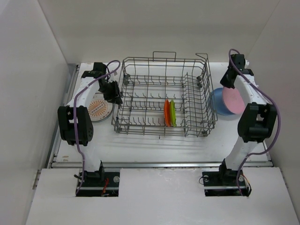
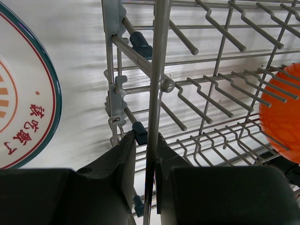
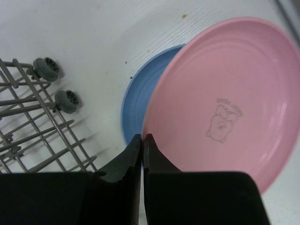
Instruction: Unload the plates from the dish rack
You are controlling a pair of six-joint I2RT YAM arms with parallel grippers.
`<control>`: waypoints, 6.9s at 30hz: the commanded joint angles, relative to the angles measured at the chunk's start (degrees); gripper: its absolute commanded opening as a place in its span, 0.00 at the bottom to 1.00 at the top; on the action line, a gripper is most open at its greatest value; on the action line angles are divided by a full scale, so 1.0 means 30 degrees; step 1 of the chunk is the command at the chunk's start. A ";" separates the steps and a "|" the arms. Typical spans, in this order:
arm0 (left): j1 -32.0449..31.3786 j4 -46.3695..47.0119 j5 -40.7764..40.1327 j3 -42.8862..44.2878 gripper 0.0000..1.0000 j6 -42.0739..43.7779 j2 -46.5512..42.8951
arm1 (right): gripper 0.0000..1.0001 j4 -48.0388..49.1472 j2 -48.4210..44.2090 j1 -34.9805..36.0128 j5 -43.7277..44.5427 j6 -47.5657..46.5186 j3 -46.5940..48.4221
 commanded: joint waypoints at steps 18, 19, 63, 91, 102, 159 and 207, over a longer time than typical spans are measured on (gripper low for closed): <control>0.0312 -0.0924 -0.0171 0.0850 0.00 0.0100 -0.0911 | 0.73 0.2551 -0.5414 -0.0027 -0.1164 0.0618 0.0739; 0.0312 -0.0924 -0.0171 0.0850 0.00 0.0100 -0.0911 | 0.73 0.2815 -0.6697 0.0466 -0.1164 0.0618 0.0130; 0.1103 -0.0604 0.1440 0.4009 0.00 -0.2127 0.1784 | 0.00 0.2115 -0.4366 1.2805 -0.1168 -0.2455 -0.1318; 0.0927 -0.1422 -0.0259 0.8584 0.00 -0.1160 0.4042 | 0.00 -0.9104 -0.3788 2.6955 0.6801 0.5946 -0.3802; 0.0753 -0.2299 -0.0611 0.8934 0.48 0.0068 0.2780 | 0.43 -0.7319 0.3134 2.7131 0.7188 0.6653 -0.0962; -0.9971 -0.7051 -0.3160 1.5879 0.00 0.3471 0.7882 | 0.56 0.1265 -0.5040 0.6857 0.0975 0.0266 -0.3626; -1.0061 -0.1776 -0.8760 1.6555 0.00 0.2238 0.1525 | 0.56 0.0884 -0.7265 0.6857 0.1297 -0.0085 -0.4914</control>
